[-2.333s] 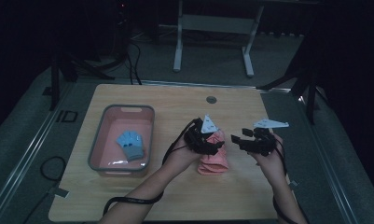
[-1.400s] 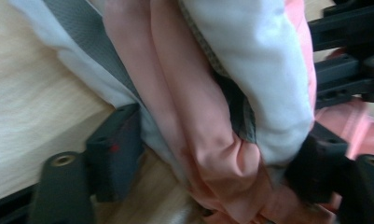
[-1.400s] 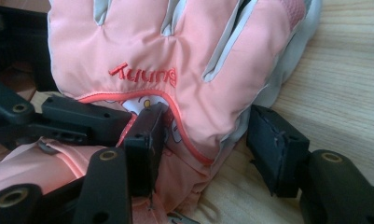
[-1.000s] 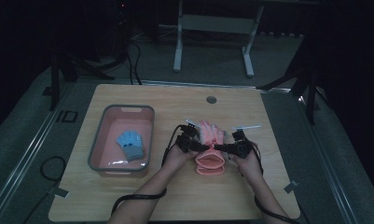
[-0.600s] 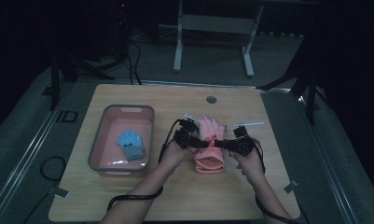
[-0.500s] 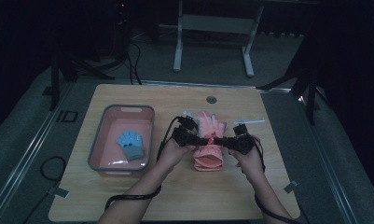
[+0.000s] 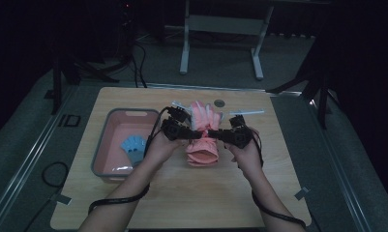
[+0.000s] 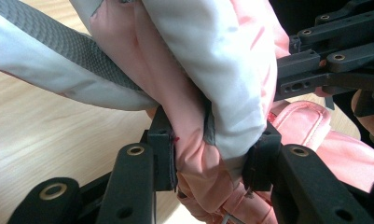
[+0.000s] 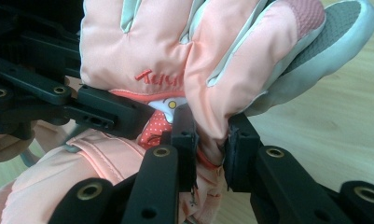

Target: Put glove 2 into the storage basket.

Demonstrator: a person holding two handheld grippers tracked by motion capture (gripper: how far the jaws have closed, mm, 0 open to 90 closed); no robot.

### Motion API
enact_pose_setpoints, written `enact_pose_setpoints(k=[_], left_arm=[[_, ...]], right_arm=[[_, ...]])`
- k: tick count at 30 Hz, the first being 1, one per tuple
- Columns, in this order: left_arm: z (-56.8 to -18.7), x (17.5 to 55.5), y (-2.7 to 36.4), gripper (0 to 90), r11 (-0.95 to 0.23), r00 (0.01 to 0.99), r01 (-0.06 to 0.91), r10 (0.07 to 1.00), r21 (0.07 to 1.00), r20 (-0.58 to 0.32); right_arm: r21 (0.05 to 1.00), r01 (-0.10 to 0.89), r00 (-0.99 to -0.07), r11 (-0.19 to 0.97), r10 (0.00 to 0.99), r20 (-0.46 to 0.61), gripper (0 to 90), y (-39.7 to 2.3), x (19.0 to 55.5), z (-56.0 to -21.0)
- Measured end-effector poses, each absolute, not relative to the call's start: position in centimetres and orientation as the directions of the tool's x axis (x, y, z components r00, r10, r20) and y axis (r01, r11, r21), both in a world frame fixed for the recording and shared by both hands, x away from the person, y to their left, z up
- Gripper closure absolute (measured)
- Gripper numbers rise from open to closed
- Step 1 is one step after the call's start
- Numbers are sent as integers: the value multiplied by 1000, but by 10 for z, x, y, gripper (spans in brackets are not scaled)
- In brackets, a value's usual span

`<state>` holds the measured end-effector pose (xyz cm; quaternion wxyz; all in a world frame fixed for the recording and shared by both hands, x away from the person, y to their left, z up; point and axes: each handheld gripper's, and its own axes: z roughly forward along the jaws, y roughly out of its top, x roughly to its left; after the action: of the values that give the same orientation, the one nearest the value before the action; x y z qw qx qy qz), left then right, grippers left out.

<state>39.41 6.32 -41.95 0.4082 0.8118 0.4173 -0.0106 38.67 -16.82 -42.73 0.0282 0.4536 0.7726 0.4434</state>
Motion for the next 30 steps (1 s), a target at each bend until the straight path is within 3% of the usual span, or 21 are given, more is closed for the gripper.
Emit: enact_pose_setpoints(k=[16, 30], left_arm=[[-383, 388, 124, 631, -306, 623, 686, 715, 660, -316], [-375, 378, 194, 631, -261, 566, 714, 761, 649, -316]], right_arm=[[734, 642, -641, 223, 681, 353, 768, -108, 395, -397], [732, 632, -682, 254, 630, 371, 768, -37, 401, -390]])
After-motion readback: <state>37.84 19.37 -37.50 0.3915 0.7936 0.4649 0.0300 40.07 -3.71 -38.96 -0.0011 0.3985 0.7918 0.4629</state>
